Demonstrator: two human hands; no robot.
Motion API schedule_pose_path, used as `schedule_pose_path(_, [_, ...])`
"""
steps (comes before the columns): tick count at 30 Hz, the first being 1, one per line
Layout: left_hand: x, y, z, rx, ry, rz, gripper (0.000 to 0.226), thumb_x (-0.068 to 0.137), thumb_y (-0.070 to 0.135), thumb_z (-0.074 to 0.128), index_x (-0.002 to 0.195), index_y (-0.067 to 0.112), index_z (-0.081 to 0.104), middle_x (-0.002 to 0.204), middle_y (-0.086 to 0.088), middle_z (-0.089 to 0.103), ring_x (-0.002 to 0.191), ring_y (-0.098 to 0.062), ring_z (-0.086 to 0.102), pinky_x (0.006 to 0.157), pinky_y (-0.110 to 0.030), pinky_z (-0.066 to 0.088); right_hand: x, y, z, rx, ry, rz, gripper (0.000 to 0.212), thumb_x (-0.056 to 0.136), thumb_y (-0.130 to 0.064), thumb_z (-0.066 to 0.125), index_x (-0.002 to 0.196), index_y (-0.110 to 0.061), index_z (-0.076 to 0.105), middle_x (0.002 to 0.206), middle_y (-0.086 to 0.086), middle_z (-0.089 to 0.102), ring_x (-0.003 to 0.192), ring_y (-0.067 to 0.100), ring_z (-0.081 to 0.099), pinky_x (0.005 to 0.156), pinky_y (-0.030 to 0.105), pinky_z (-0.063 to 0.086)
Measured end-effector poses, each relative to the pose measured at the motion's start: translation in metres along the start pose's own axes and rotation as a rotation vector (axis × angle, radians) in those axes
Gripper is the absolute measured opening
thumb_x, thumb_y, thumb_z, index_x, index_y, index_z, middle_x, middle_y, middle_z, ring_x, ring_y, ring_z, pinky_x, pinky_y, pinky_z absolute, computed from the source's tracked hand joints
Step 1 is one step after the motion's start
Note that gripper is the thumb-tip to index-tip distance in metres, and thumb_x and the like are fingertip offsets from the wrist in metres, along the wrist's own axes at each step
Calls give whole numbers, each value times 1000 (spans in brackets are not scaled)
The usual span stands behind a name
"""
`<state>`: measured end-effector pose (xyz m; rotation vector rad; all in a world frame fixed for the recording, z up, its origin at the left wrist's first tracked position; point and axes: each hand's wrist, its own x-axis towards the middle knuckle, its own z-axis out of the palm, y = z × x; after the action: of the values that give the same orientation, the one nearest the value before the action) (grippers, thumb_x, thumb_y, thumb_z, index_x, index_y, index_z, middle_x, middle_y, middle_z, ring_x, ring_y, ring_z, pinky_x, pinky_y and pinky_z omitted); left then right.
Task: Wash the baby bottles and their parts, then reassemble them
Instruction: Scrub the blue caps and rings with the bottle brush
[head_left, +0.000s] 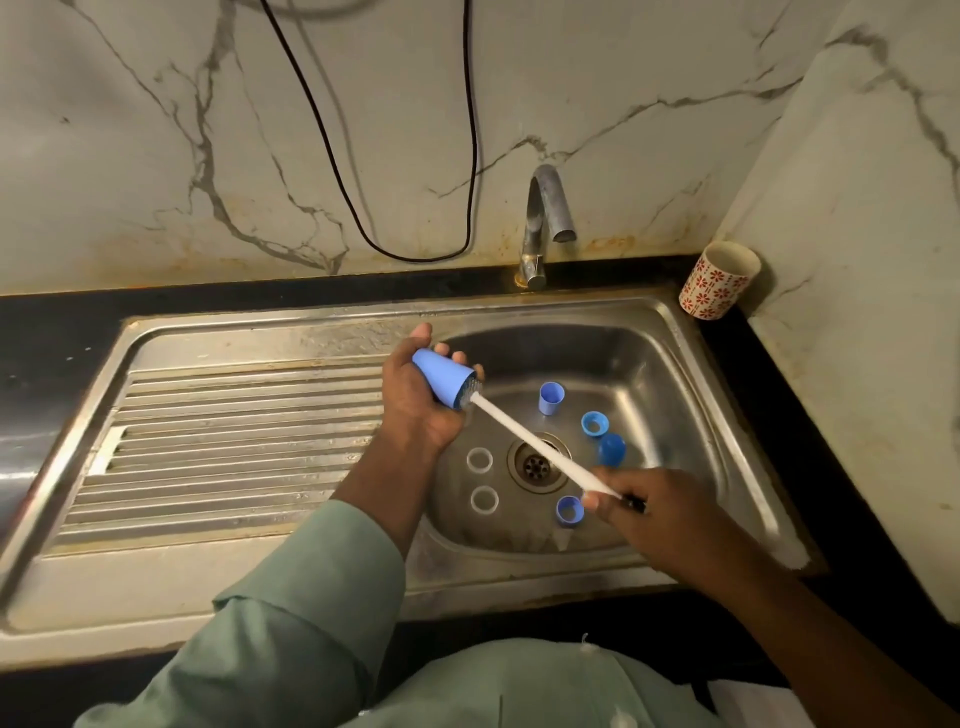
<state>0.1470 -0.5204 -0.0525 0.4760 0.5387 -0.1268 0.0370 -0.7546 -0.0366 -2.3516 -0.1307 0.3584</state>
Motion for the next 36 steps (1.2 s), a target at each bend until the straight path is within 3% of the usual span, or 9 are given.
schedule_pose_path(3, [1,6,-3,-19,30,2,23,95,23,56,73,14,53,62,1,48,52,-15,52,66,-33,53,-5,-6,-9,-101,-24,-103,24,86,-36,69,109,-30,71,66,-31,59,57,-7,56,56,9,42])
schedule_pose_path(6, [-1,6,-1,8,40,14,18,95,24,56,80,14,56,62,-1,51,51,-17,55,66,-32,56,7,-8,-32,-267,90,-152,27,84,-36,70,111,-32,70,64,-13,55,59,2,54,57,17,41])
schedule_pose_path(10, [-5,4,1,119,16,35,40,92,54,62,95,14,57,67,-3,58,56,-17,62,70,-36,60,4,-12,-45,-570,156,-229,35,84,-40,69,118,-34,64,82,-12,46,66,11,57,60,32,51])
schedule_pose_path(14, [-13,-7,3,197,50,43,26,92,33,70,99,11,59,77,-6,57,61,-16,62,68,-35,61,6,-17,-48,-577,405,-323,28,72,-24,84,96,-17,72,74,1,64,61,24,60,56,35,50])
schedule_pose_path(18, [-20,-6,6,129,83,82,24,93,18,67,109,7,54,85,-10,56,69,-18,61,80,-39,60,4,-18,-55,-717,637,-367,22,78,-34,74,83,-14,68,65,4,63,68,29,56,64,40,43])
schedule_pose_path(23, [-28,-7,11,98,97,146,17,95,16,61,108,7,55,84,-10,56,75,-19,60,81,-36,58,5,-21,-50,-677,568,-395,26,87,-33,66,84,-7,70,76,7,58,64,24,55,59,35,46])
schedule_pose_path(28, [-33,-3,10,102,132,136,15,97,18,57,84,10,56,73,-4,50,64,-15,52,60,-27,52,-1,-23,-49,-602,428,-483,41,92,-46,46,85,-13,69,68,1,60,50,21,55,42,31,47])
schedule_pose_path(34, [-34,-1,6,91,197,161,13,95,20,60,94,8,58,77,-7,52,64,-18,56,49,-24,54,2,-21,-50,-605,238,-460,33,76,-36,77,103,-19,69,80,-3,60,58,19,60,49,26,42])
schedule_pose_path(36, [-33,-2,6,99,177,153,13,94,19,60,99,7,57,78,-7,52,65,-18,56,50,-25,54,6,-20,-50,-600,318,-435,27,75,-31,80,95,-16,71,81,0,60,57,22,60,49,24,38])
